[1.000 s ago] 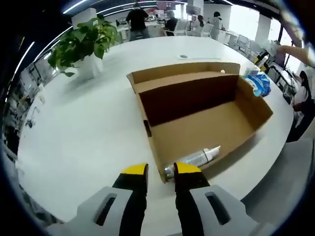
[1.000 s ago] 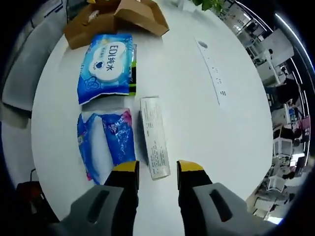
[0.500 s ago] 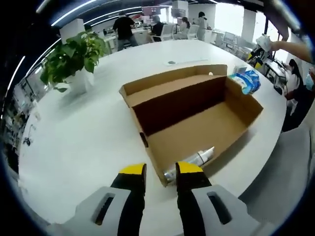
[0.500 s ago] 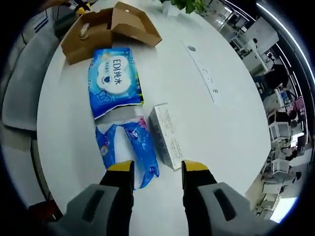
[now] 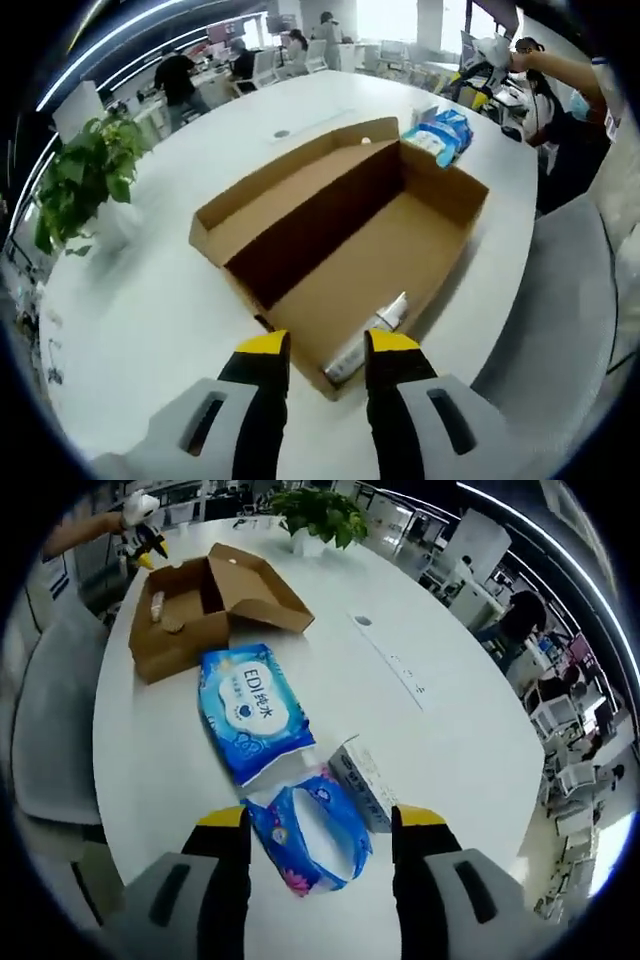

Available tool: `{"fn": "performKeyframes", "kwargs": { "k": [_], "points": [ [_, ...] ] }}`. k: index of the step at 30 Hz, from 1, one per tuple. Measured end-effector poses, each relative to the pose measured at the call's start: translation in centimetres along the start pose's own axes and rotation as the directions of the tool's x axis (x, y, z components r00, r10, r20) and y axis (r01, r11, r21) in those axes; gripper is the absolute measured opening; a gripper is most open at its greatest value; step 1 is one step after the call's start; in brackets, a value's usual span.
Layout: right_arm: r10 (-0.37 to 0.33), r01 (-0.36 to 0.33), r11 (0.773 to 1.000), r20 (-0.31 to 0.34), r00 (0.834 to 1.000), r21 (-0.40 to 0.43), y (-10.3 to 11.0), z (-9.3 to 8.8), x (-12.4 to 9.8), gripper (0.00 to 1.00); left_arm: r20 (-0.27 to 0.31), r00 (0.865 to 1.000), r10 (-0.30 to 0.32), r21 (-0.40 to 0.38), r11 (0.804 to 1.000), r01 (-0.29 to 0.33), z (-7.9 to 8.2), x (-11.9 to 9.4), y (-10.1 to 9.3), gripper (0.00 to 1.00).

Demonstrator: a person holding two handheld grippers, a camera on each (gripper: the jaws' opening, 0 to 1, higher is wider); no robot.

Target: Operate the shoe box by opening the lid, removing the specified soft item, and placing it in the target area until the item is outside and the box remains undamaged.

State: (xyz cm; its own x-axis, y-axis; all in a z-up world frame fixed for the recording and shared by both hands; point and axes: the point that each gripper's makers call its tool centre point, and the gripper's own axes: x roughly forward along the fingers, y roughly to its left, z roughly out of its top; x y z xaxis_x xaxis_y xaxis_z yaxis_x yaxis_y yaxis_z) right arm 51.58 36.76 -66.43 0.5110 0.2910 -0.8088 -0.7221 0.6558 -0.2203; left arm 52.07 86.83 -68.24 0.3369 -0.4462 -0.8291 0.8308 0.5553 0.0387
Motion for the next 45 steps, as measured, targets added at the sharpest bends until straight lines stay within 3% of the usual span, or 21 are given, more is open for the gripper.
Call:
{"fn": "performKeyframes", "kwargs": {
  "k": [7,14,19,23,30,33,37,40,45],
  "points": [
    [-0.047,0.041,0.996,0.068,0.997,0.081,2.5,0.6,-1.2,0.68,-0.022,0.995,-0.1,0.082,0.991,0.102,1.2,1.1,-0.5,0.33],
    [-0.088,0.069,0.985,0.115,0.989,0.158,4.8,0.7,-2.3,0.76,-0.083,0.979,-0.186,0.16,0.967,0.197,1.4,2.4,-1.4,0.39],
    [-0.112,0.079,0.974,0.146,0.983,0.214,6.5,0.8,-3.2,0.8,-0.121,0.956,-0.268,0.22,0.932,0.289,1.6,3.1,-2.5,0.42],
    [-0.115,0.07,0.966,0.172,0.978,0.247,8.4,1.0,-4.1,0.83,-0.151,0.942,-0.3,0.251,0.91,0.33,1.7,3.6,-2.7,0.43],
    [-0.127,0.06,0.953,0.213,0.969,0.297,11.0,1.4,-5.5,0.88,-0.236,0.903,-0.359,0.302,0.856,0.419,1.6,4.4,-2.7,0.47],
    [-0.142,0.06,0.943,0.233,0.962,0.328,11.7,1.8,-6.0,0.9,-0.289,0.874,-0.39,0.32,0.821,0.472,1.2,4.6,-3.1,0.5],
    [-0.156,0.062,0.933,0.245,0.957,0.354,12.9,2.0,-6.3,0.9,-0.331,0.855,-0.399,0.33,0.8,0.501,0.8,5.2,-3.1,0.5],
    [-0.157,0.058,0.927,0.245,0.957,0.37,13.8,1.9,-6.4,0.9,-0.382,0.826,-0.415,0.35,0.762,0.545,0.0,5.7,-3.3,0.5],
    [-0.151,0.053,0.924,0.234,0.96,0.379,15.0,1.6,-6.2,0.89,-0.418,0.805,-0.422,0.355,0.74,0.572,-0.3,6.3,-3.4,0.51]
  ]
}}
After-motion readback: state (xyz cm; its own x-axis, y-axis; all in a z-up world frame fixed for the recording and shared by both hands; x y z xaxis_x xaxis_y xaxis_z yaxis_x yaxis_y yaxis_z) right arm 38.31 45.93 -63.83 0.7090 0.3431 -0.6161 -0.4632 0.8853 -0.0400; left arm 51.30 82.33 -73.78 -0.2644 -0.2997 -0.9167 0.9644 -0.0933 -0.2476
